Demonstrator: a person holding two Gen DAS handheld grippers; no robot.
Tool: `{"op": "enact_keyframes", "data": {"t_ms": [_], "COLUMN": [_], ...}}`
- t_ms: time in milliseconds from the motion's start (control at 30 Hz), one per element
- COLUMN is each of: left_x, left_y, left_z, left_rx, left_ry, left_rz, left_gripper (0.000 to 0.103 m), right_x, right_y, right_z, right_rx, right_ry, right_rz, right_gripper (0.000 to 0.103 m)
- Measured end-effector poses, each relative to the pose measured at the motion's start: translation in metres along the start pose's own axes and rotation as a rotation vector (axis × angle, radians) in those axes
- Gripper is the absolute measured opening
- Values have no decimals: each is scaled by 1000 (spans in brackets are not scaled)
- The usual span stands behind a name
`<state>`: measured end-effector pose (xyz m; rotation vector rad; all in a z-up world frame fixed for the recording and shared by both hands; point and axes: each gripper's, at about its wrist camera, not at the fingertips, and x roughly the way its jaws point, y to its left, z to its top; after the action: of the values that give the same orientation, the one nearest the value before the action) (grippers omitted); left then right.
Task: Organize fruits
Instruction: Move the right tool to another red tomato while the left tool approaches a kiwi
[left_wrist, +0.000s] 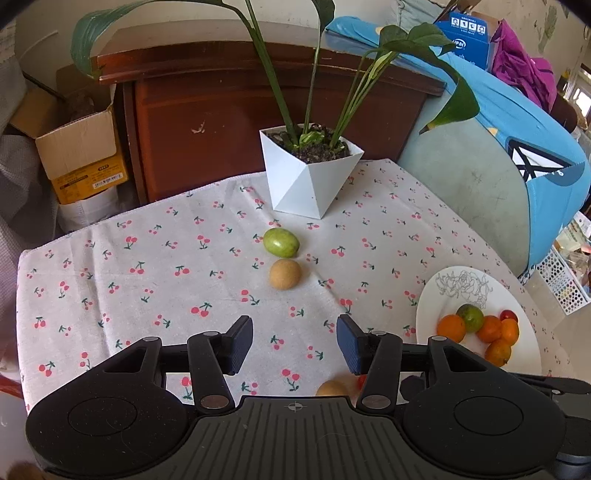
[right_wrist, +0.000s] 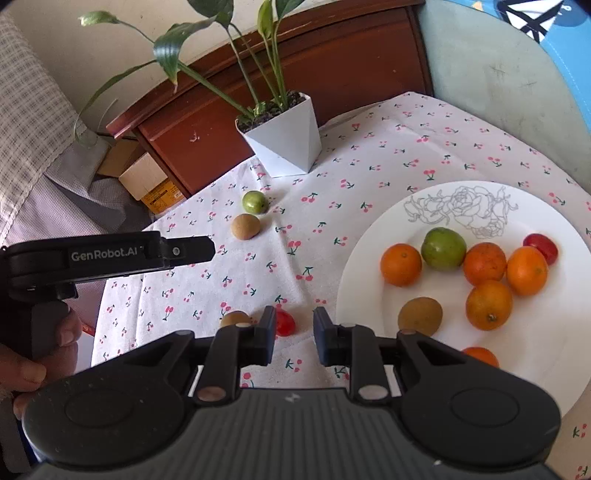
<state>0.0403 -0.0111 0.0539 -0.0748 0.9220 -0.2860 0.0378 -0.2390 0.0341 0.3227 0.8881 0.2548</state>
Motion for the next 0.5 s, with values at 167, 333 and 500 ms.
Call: {"op": "enact_keyframes", "data": {"t_ms": [167, 333, 500], "left_x": [1, -2, -3], "left_y": [7, 16, 17], "left_z": [-7, -10, -12], "left_rx": [3, 3, 14], "left_ry": [28, 32, 41], "left_rz": [20, 35, 39], "left_gripper": [49, 49, 49], "right_x": [15, 24, 29], "right_y": [5, 10, 17], "right_z": [0, -1, -2], "right_rx": [-20, -60, -93], "right_ry": [26, 39, 49], "right_rz": [-9, -21, -23], "right_gripper": [24, 24, 24]}}
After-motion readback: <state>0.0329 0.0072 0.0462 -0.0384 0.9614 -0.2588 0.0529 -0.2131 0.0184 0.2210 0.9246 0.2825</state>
